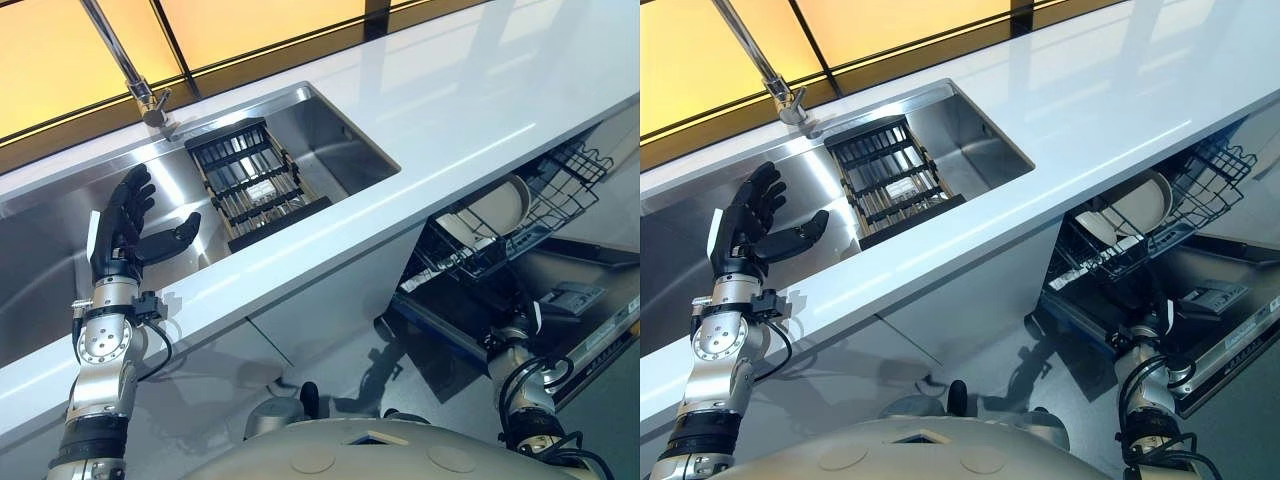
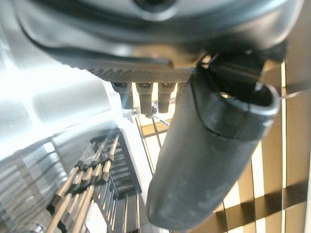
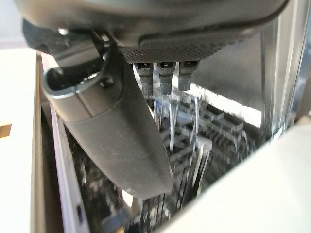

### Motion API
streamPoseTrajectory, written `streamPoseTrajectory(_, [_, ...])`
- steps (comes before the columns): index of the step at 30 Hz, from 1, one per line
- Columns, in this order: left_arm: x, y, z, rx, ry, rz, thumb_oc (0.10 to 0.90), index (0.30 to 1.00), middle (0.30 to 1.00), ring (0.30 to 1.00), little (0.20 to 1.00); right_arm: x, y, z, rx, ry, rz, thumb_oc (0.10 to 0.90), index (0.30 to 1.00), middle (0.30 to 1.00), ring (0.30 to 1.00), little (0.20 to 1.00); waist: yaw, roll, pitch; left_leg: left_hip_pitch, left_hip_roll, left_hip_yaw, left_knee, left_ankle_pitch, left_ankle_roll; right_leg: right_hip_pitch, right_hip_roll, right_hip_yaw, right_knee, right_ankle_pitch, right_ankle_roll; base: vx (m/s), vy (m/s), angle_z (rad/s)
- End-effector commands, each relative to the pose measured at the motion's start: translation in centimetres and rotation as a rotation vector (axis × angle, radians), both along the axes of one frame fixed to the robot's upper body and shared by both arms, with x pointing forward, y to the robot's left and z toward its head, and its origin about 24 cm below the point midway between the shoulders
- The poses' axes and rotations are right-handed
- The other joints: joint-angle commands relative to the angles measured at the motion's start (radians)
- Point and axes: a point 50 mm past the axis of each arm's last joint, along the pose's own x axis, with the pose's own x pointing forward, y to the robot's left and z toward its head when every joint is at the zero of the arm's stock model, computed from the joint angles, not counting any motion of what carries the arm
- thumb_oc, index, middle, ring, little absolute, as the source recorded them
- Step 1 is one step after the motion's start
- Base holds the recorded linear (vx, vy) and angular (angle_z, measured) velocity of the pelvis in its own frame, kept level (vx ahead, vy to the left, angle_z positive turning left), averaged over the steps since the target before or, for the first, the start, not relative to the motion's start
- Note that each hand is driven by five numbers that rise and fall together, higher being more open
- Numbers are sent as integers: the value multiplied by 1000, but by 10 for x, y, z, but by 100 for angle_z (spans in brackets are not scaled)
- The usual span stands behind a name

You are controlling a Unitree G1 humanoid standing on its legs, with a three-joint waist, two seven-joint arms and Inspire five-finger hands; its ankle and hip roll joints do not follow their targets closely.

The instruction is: Pick up plates and place into dishwasher.

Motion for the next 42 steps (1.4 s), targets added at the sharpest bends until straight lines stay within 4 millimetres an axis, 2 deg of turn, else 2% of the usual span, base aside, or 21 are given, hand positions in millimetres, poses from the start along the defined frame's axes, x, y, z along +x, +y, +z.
streamPoseTrajectory(1, [22, 4, 48, 89, -190, -65, 800, 900, 900, 900, 900, 57, -11, 65, -60, -377, 83, 800, 900, 900, 900, 900, 38, 16, -8, 61, -30, 42, 19, -140, 16, -82, 15, 8, 99, -45, 26, 45, 32, 16])
streamPoseTrajectory(10, [25, -3, 44, 76, -166, -98, 800, 900, 900, 900, 900, 87, 28, 94, 66, -613, 345, 800, 900, 900, 900, 900, 66, 16, -11, 62, -34, 22, 27, -137, 21, -72, 11, -11, 108, -49, 20, 50, 21, 4])
streamPoseTrajectory(12, [26, -5, 44, 80, -163, -114, 800, 900, 900, 900, 900, 96, 38, 107, 85, -678, 385, 800, 900, 900, 900, 900, 77, 14, -11, 63, -36, 16, 30, -136, 23, -69, 11, -16, 106, -48, 18, 52, -13, 3])
streamPoseTrajectory(14, [30, -9, 45, 79, -158, -130, 800, 900, 900, 900, 900, 112, 54, 126, 124, -763, 401, 800, 900, 900, 900, 900, 93, 12, -13, 65, -38, 9, 34, -137, 25, -65, 9, -25, 102, -42, 17, 60, -25, 9])
streamPoseTrajectory(20, [37, -13, 46, 78, -146, -163, 800, 900, 900, 900, 900, 142, 85, 173, 135, -900, 399, 800, 900, 900, 900, 900, 122, 11, -15, 63, -43, -2, 42, -138, 27, -58, 8, -36, 93, -34, 14, 43, -18, 5])
streamPoseTrajectory(23, [39, -14, 44, 74, -145, -176, 800, 900, 900, 900, 900, 147, 85, 180, 44, -861, 288, 800, 900, 900, 900, 900, 128, 12, -22, 60, -44, -3, 40, -136, 27, -57, 11, -34, 92, -36, 11, 2, 4, 2])
streamPoseTrajectory(26, [36, -14, 43, 71, -149, -169, 800, 900, 900, 900, 900, 142, 79, 171, -84, -779, 220, 800, 900, 900, 900, 900, 124, 10, -27, 61, -43, 0, 35, -136, 29, -60, 15, -30, 92, -39, 9, -8, 7, 4])
streamPoseTrajectory(29, [26, -11, 40, 72, -160, -145, 800, 900, 900, 900, 900, 117, 70, 149, -141, -719, 205, 800, 900, 900, 900, 900, 108, 1, -23, 62, -39, 13, 33, -138, 32, -65, 17, -18, 99, -45, 11, -34, -14, -1])
streamPoseTrajectory(30, [20, -9, 37, 67, -168, -128, 800, 900, 900, 900, 900, 101, 63, 134, -159, -676, 187, 800, 900, 900, 900, 900, 94, -2, -20, 63, -38, 22, 32, -138, 34, -68, 19, -11, 101, -45, 14, -54, -20, 0])
streamPoseTrajectory(31, [20, -9, 36, 66, -168, -128, 800, 900, 900, 900, 900, 99, 63, 133, -160, -670, 184, 800, 900, 900, 900, 900, 93, -2, -21, 63, -38, 23, 32, -139, 34, -69, 19, -10, 101, -45, 14, -58, -17, 1])
streamPoseTrajectory(34, [13, -4, 35, 65, -180, -94, 800, 900, 900, 900, 900, 78, 53, 114, -172, -601, 148, 800, 900, 900, 900, 900, 63, -10, -16, 68, -35, 43, 27, -145, 39, -76, 21, 5, 106, -47, 19, -65, -24, -2])
streamPoseTrajectory(35, [10, 1, 36, 70, -186, -70, 800, 900, 900, 900, 900, 65, 45, 107, -186, -576, 129, 800, 900, 900, 900, 900, 41, -16, -14, 70, -33, 58, 25, -149, 40, -80, 23, 14, 104, -47, 23, -76, -30, -5])
streamPoseTrajectory(37, [8, 3, 37, 68, -191, -55, 800, 900, 900, 900, 900, 58, 41, 102, -200, -544, 121, 800, 900, 900, 900, 900, 27, -21, -13, 70, -32, 68, 24, -151, 40, -84, 24, 21, 104, -46, 26, -72, -28, -5])
streamPoseTrajectory(42, [-1, 13, 41, 75, -214, -7, 800, 900, 900, 900, 900, 30, 18, 94, -352, -437, 78, 800, 900, 900, 900, 900, -23, -35, -11, 73, -28, 103, 19, -161, 41, -97, 31, 51, 93, -41, 33, -93, -46, -18])
